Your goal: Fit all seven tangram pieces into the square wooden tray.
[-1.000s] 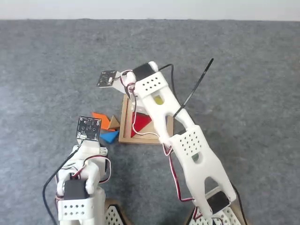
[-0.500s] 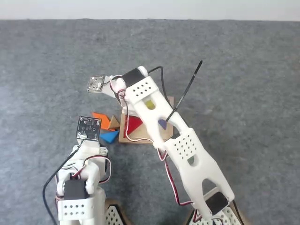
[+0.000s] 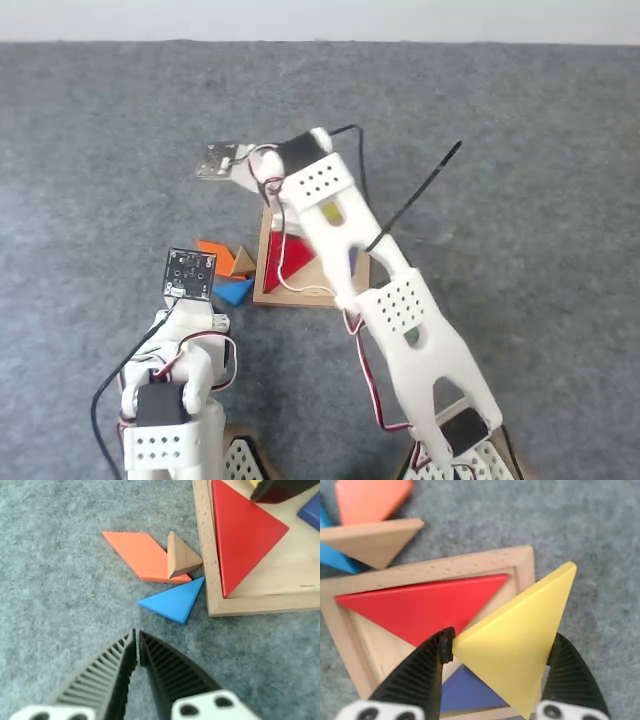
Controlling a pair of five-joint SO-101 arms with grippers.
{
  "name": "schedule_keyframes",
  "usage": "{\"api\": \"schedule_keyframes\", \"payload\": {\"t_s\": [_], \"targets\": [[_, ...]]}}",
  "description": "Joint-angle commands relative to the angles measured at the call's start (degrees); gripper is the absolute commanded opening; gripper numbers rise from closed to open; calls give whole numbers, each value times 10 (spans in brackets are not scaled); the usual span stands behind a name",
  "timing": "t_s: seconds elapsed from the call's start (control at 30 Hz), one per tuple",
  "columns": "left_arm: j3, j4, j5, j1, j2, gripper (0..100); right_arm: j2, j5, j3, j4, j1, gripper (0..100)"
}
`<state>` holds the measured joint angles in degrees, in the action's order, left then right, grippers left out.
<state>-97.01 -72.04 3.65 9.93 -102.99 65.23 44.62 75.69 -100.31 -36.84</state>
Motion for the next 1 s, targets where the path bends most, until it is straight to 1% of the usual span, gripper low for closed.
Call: {"api": "schedule_keyframes", "payload": {"t_s": [0.0,0.27,0.57,0.83,0.97], "targets": [[5,-3,-4,1,-11,14,0,15,32,-22,28,169],[5,-3,-4,1,-11,14,54,26,35,-22,32,169],[5,-3,-4,1,-11,14,56,54,32,-26,2,167],[5,-3,-4,1,-11,14,55,58,31,-27,0,166],[5,-3,-4,1,-11,14,55,83,31,-28,0,166]]}}
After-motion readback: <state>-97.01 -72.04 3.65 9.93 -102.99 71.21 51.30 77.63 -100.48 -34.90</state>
